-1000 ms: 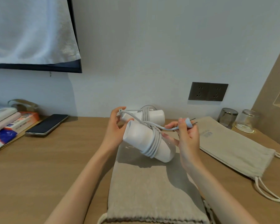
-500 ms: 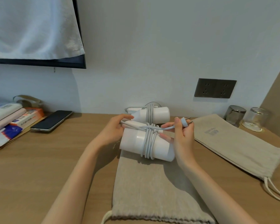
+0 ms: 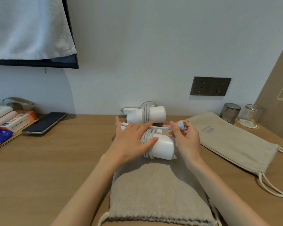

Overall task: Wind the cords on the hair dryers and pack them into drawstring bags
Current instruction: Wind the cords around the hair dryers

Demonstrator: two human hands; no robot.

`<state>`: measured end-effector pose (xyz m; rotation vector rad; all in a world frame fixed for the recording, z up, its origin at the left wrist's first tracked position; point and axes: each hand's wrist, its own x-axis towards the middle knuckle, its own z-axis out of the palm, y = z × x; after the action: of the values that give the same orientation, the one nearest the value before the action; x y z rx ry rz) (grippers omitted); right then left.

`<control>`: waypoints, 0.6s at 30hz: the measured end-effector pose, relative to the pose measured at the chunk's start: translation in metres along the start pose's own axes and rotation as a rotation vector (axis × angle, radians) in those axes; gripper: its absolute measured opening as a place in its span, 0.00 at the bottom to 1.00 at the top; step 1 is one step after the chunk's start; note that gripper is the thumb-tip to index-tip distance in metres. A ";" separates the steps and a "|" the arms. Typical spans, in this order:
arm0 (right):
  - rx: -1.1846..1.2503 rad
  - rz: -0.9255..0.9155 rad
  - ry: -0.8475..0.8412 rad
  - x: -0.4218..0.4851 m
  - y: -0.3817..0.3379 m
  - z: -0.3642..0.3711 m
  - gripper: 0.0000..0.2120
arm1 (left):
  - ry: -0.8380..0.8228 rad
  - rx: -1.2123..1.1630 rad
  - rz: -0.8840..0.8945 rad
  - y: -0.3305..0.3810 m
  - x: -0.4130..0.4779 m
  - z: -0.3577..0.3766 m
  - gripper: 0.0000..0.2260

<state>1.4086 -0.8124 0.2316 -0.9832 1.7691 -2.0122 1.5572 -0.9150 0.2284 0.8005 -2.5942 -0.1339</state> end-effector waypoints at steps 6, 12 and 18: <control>-0.140 0.143 -0.035 0.012 0.002 -0.033 0.06 | -0.019 -0.037 -0.029 0.001 0.003 0.006 0.30; -0.405 0.010 -0.144 0.010 0.009 -0.045 0.04 | -0.007 -0.121 -0.015 -0.003 0.003 0.010 0.28; -0.676 -0.081 -0.409 0.019 0.013 -0.045 0.10 | 0.014 -0.175 -0.008 -0.004 0.002 0.011 0.27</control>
<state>1.3627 -0.7925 0.2243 -1.5379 2.2081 -1.1119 1.5535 -0.9198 0.2184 0.7455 -2.5242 -0.3519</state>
